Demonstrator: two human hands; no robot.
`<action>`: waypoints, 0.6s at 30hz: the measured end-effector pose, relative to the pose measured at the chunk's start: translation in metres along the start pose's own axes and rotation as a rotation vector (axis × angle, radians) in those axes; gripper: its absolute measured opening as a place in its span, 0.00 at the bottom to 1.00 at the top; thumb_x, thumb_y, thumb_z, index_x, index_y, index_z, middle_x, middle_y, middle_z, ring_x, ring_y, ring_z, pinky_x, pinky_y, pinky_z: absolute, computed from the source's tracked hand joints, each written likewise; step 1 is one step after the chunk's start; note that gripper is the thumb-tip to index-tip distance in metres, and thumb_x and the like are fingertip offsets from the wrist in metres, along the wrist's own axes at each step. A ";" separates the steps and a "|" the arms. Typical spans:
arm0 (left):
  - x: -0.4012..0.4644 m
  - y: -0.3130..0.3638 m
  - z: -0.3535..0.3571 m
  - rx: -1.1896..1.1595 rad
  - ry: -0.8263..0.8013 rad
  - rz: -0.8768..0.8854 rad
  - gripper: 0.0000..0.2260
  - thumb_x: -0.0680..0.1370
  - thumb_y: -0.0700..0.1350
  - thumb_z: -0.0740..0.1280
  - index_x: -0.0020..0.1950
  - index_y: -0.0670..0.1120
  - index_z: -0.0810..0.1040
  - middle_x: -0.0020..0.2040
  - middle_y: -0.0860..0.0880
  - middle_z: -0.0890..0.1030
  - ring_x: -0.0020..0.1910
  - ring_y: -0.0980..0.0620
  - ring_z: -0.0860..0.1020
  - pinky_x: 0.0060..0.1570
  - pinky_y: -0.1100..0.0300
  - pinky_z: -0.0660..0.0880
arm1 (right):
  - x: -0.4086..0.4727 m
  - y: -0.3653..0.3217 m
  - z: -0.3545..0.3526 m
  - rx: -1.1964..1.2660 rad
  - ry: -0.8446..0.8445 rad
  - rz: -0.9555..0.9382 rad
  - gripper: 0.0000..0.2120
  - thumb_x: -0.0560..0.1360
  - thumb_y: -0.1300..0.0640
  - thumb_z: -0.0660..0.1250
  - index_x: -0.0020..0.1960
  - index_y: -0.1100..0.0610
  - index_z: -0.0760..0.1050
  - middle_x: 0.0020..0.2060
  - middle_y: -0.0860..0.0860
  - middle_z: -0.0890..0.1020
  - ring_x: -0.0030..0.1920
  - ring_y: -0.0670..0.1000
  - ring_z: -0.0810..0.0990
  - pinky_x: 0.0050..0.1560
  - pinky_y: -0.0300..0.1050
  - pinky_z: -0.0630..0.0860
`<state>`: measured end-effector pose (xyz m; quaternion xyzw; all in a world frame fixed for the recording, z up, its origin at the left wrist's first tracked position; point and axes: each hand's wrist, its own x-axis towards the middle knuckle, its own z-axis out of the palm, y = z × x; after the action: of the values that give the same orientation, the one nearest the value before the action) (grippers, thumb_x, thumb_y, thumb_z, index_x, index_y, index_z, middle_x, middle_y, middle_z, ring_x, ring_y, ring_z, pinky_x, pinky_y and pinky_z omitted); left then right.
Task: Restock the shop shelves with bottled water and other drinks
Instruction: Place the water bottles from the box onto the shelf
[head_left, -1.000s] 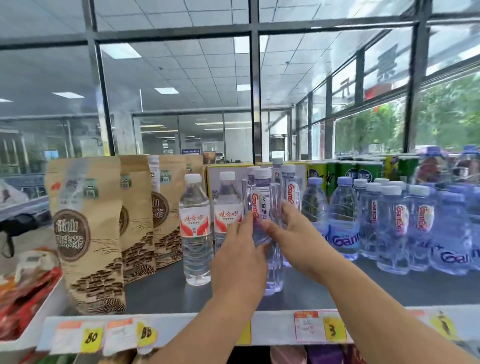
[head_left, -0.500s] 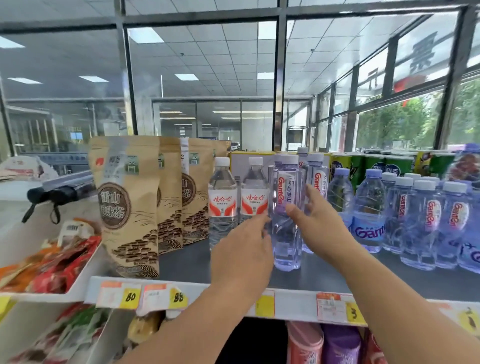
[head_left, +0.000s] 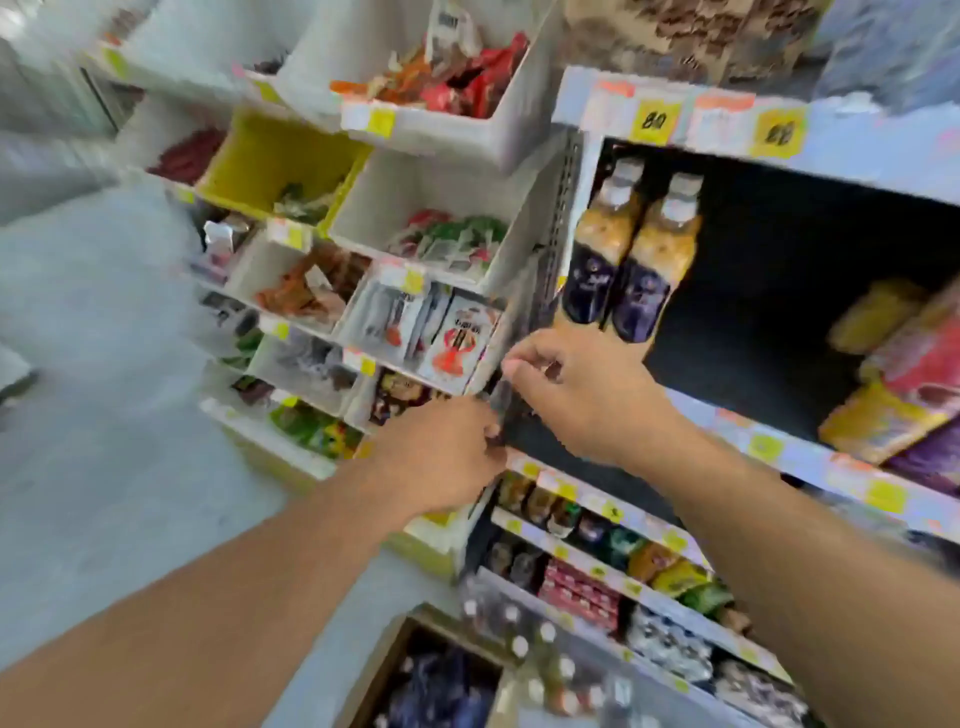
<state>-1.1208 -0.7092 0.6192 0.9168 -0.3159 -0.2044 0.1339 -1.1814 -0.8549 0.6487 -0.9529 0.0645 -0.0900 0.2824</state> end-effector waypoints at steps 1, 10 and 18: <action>-0.004 -0.028 0.018 -0.016 -0.052 -0.049 0.14 0.77 0.58 0.64 0.51 0.49 0.78 0.49 0.49 0.82 0.47 0.46 0.80 0.48 0.50 0.78 | 0.000 0.000 0.035 -0.002 -0.103 0.019 0.11 0.82 0.49 0.62 0.52 0.51 0.82 0.46 0.46 0.83 0.47 0.48 0.80 0.47 0.48 0.77; -0.031 -0.233 0.230 -0.225 -0.294 -0.451 0.18 0.76 0.58 0.65 0.62 0.53 0.76 0.60 0.50 0.81 0.59 0.45 0.78 0.59 0.51 0.75 | -0.044 0.049 0.368 0.009 -0.600 0.186 0.13 0.81 0.50 0.60 0.45 0.54 0.79 0.46 0.54 0.84 0.49 0.58 0.81 0.47 0.50 0.77; -0.031 -0.344 0.415 -0.425 -0.365 -0.676 0.10 0.77 0.51 0.63 0.55 0.50 0.78 0.54 0.50 0.83 0.52 0.46 0.80 0.55 0.50 0.77 | -0.102 0.146 0.589 -0.097 -0.865 0.322 0.10 0.81 0.54 0.60 0.53 0.52 0.80 0.51 0.53 0.84 0.51 0.58 0.81 0.49 0.48 0.77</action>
<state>-1.1535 -0.4745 0.1341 0.8695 0.0327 -0.4558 0.1873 -1.1687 -0.6491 0.0693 -0.8929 0.0918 0.3639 0.2487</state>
